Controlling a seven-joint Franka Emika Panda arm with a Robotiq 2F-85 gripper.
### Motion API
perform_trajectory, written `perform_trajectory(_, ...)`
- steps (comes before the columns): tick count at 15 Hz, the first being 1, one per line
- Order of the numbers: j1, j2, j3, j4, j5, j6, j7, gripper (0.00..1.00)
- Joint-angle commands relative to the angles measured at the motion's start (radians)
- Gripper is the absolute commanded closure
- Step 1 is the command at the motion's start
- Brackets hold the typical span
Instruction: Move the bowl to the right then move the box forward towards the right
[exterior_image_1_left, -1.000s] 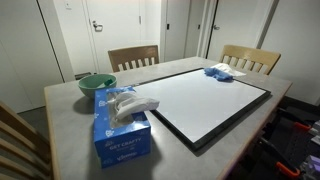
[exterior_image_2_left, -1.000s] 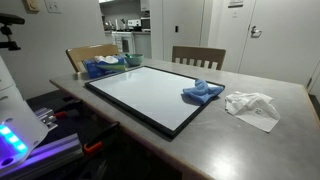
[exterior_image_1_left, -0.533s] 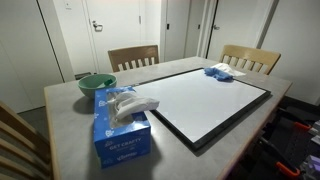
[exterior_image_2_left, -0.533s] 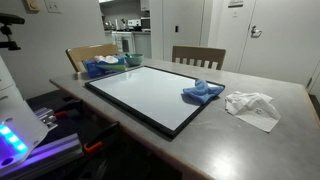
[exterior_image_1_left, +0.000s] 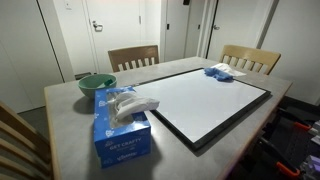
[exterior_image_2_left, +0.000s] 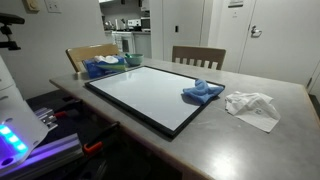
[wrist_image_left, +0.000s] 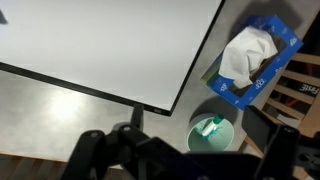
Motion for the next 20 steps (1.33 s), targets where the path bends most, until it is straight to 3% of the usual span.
perform_trajectory(1,-0.002,0.029,0.002,0.015,0.016,0.018,0.0,0.0)
perform_trajectory(4,-0.002,0.065,0.005,0.03,0.031,0.037,0.025,0.0)
perform_trajectory(9,0.007,0.161,0.009,0.093,0.026,0.062,0.29,0.0)
perform_trajectory(16,0.066,0.35,0.017,0.229,0.002,0.251,0.64,0.0)
perform_trajectory(17,0.05,0.285,0.017,0.16,0.018,0.229,0.571,0.0)
perform_trajectory(20,0.07,0.338,0.016,0.205,0.015,0.248,0.624,0.0)
